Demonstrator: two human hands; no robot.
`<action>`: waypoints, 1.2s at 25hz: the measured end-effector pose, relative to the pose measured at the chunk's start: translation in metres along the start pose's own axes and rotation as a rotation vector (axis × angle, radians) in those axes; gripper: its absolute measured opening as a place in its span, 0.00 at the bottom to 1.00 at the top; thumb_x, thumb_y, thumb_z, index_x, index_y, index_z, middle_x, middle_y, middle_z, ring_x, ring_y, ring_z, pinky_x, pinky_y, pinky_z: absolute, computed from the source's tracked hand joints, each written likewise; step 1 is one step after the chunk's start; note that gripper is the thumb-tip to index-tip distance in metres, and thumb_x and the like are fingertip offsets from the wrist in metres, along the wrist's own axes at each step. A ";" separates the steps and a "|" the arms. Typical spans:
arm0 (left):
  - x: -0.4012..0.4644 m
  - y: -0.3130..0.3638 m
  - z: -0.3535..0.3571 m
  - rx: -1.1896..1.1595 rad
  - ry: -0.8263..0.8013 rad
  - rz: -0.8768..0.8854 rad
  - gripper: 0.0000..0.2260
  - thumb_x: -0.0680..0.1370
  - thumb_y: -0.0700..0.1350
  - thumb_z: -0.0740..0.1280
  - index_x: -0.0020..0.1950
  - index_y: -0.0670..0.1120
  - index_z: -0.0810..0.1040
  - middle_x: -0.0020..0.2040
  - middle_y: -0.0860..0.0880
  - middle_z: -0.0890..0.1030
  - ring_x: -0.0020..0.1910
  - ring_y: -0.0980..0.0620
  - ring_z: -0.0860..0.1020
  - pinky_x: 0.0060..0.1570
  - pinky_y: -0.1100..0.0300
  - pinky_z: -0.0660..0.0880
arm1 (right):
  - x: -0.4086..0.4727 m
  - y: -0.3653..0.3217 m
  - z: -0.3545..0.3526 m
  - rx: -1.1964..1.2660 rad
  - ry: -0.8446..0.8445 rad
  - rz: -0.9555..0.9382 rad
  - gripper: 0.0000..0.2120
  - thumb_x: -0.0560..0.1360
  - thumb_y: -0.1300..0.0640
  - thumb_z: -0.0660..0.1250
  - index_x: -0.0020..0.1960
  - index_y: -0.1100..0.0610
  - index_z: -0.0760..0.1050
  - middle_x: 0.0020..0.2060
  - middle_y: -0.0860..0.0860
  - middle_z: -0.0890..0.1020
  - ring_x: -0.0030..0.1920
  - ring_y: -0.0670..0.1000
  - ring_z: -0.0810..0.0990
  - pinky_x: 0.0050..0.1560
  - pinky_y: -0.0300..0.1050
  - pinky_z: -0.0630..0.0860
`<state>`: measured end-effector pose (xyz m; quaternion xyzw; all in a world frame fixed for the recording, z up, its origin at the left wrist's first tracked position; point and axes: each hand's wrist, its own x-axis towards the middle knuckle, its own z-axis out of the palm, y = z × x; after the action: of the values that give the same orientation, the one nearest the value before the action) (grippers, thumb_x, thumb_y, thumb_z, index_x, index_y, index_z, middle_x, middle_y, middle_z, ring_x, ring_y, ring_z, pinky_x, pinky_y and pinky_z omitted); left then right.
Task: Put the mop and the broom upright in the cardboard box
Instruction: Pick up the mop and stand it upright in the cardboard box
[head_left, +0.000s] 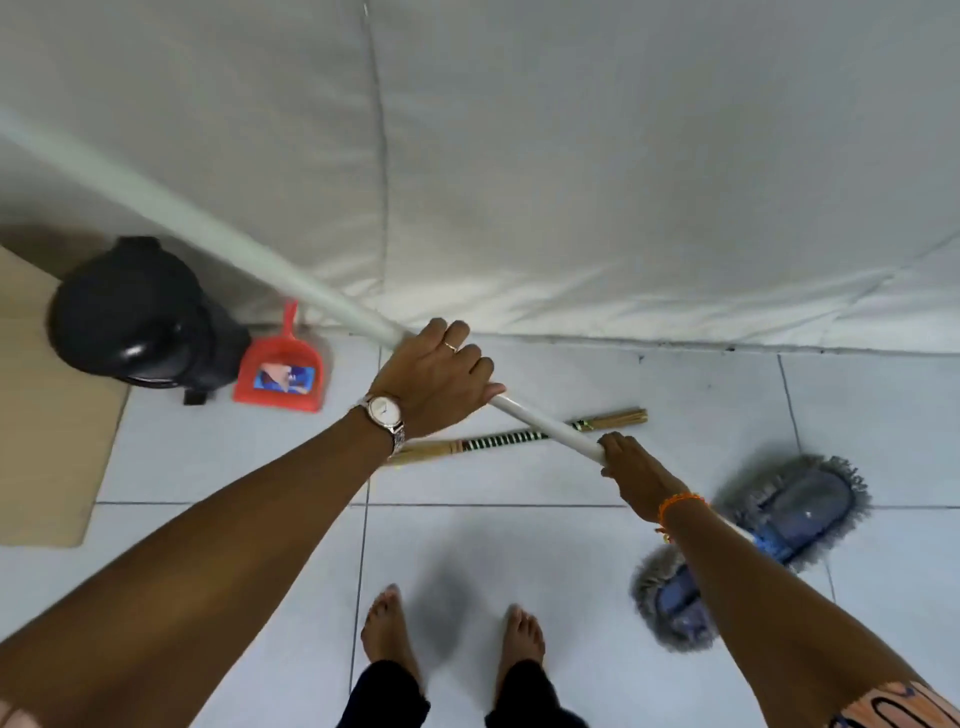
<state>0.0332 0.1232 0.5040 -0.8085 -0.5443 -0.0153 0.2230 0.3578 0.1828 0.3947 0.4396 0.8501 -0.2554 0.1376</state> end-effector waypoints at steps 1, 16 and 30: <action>0.023 -0.018 -0.035 0.023 0.090 -0.025 0.19 0.80 0.57 0.59 0.36 0.47 0.77 0.36 0.48 0.81 0.44 0.42 0.80 0.53 0.48 0.67 | -0.006 -0.015 -0.030 0.023 0.028 0.013 0.13 0.75 0.69 0.64 0.59 0.63 0.70 0.53 0.58 0.76 0.52 0.59 0.76 0.47 0.48 0.72; 0.092 -0.173 -0.388 -1.122 0.780 -0.838 0.08 0.81 0.45 0.61 0.57 0.43 0.66 0.31 0.41 0.73 0.23 0.43 0.72 0.23 0.47 0.73 | -0.037 -0.351 -0.204 0.576 0.350 -0.137 0.04 0.78 0.62 0.61 0.48 0.56 0.66 0.45 0.58 0.75 0.44 0.56 0.75 0.46 0.51 0.78; -0.249 -0.408 -0.487 -1.304 0.832 -0.919 0.15 0.80 0.51 0.62 0.38 0.44 0.68 0.25 0.48 0.64 0.20 0.51 0.63 0.23 0.59 0.69 | -0.033 -0.771 -0.113 0.581 0.414 -0.305 0.14 0.76 0.62 0.67 0.59 0.64 0.69 0.55 0.61 0.77 0.56 0.60 0.75 0.58 0.50 0.75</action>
<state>-0.3237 -0.1524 1.0161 -0.4061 -0.5725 -0.7005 -0.1291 -0.2549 -0.1488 0.7455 0.3709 0.8077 -0.4090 -0.2068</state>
